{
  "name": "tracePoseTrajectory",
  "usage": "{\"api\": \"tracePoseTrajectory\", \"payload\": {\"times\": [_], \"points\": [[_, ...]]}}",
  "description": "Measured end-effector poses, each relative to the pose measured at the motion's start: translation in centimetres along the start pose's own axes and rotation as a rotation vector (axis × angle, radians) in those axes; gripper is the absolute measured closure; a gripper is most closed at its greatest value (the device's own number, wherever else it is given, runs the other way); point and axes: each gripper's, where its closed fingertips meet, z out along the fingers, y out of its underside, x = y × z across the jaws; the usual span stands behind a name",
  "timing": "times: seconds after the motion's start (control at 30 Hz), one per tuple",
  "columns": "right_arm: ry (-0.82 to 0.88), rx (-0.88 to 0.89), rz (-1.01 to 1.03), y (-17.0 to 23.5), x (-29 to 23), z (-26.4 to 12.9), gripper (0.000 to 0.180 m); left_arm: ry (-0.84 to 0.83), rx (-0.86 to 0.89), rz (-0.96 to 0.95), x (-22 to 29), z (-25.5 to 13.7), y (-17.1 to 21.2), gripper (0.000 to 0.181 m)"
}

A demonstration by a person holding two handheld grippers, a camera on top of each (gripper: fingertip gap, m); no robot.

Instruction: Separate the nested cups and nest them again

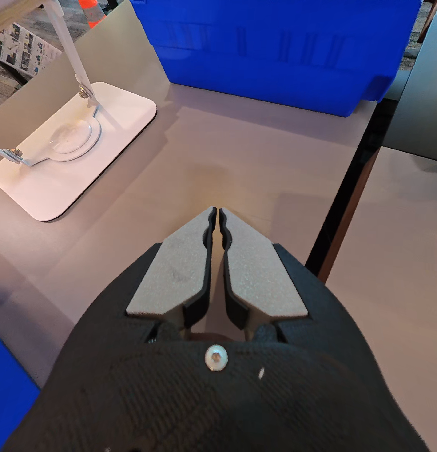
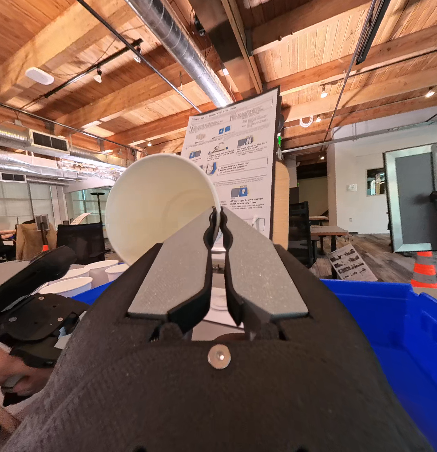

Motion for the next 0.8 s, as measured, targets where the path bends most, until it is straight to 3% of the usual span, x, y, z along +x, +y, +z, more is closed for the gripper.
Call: {"api": "tracePoseTrajectory", "payload": {"times": [0.27, 0.47, 0.63, 0.8], "points": [[0.064, 0.072, 0.001, -2.0, 2.0, -1.2, 0.180, -0.009, -0.005, 0.000, -0.2, 0.0, 0.2, 0.181], [0.100, 0.000, 0.040, -2.0, 5.6, -1.9, 0.180, -0.015, 0.001, -0.018, -0.8, -0.1, 0.2, 0.181], [0.161, -0.149, -0.045, -3.3, 9.6, -2.0, 0.180, -0.017, 0.008, -0.017, -0.8, -0.2, 0.2, 0.181], [0.187, -0.451, -0.002, -1.4, 14.6, -1.6, 0.180, -0.020, -0.006, -0.022, -1.0, 0.2, 0.6, 0.181]]}}
